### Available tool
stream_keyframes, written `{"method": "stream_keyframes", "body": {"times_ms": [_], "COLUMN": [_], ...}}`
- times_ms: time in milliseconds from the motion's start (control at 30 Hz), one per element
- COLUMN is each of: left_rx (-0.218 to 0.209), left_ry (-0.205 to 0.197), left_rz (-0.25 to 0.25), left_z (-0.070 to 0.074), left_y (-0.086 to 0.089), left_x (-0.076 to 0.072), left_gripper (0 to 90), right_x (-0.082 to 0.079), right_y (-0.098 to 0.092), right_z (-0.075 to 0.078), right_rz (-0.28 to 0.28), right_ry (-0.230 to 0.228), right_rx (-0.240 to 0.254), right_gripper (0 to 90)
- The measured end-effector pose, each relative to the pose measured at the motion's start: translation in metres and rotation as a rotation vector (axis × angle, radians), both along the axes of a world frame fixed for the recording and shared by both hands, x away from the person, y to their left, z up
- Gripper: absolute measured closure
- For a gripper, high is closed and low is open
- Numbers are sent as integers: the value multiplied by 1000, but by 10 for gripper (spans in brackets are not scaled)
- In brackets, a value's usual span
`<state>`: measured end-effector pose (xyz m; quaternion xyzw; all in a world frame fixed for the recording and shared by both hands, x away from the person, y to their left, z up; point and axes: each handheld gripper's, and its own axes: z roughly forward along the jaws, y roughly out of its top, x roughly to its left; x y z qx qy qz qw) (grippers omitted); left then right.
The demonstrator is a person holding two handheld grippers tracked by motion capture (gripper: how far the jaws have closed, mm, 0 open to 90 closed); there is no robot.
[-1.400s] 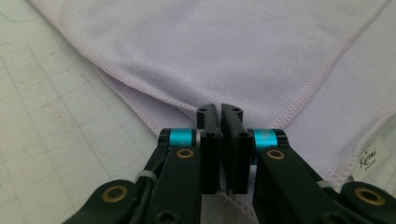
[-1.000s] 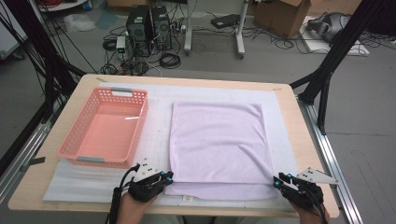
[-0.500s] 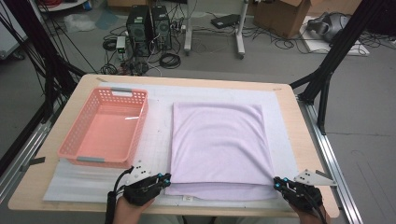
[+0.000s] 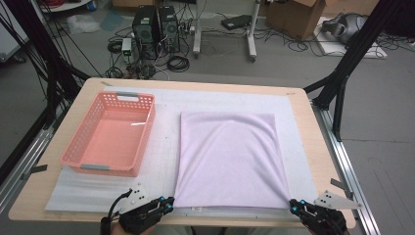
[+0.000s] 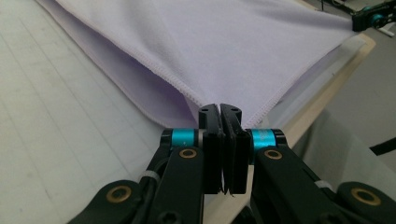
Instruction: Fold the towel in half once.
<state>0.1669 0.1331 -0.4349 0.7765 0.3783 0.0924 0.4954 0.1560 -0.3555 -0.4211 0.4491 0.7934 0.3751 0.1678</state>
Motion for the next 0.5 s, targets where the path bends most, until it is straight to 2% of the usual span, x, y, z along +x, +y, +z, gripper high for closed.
{"method": "stream_keyframes", "body": {"times_ms": [33, 100, 133, 200, 267, 300, 400, 500], "left_rx": [13, 11, -1, -27, -43, -41, -40, -44], "left_ry": [10, 26, 23, -4, -15, -17, -12, -13], "left_rz": [1, 37, 44, 68, 88, 95, 116, 132], "left_z": [-2, -4, -3, 1, 3, 3, 1, 0], "left_y": [0, 1, 2, 3, 3, 3, 3, 3], "left_x": [2, 8, 11, 17, 25, 29, 39, 45], "left_gripper": [854, 649, 615, 570, 565, 567, 585, 599], "right_x": [0, 1, 1, 4, 12, 18, 39, 59], "right_y": [1, 0, -1, -6, -8, -8, -5, 1], "right_z": [-1, -2, -1, 2, 2, 0, -11, -20], "right_rz": [1, -22, -37, -67, -107, -120, -155, -168], "right_ry": [0, -8, -13, -57, -81, -80, -61, -39], "right_rx": [-9, -19, 3, 47, 70, 57, 35, 43], "right_gripper": [781, 683, 650, 649, 681, 701, 740, 742]}}
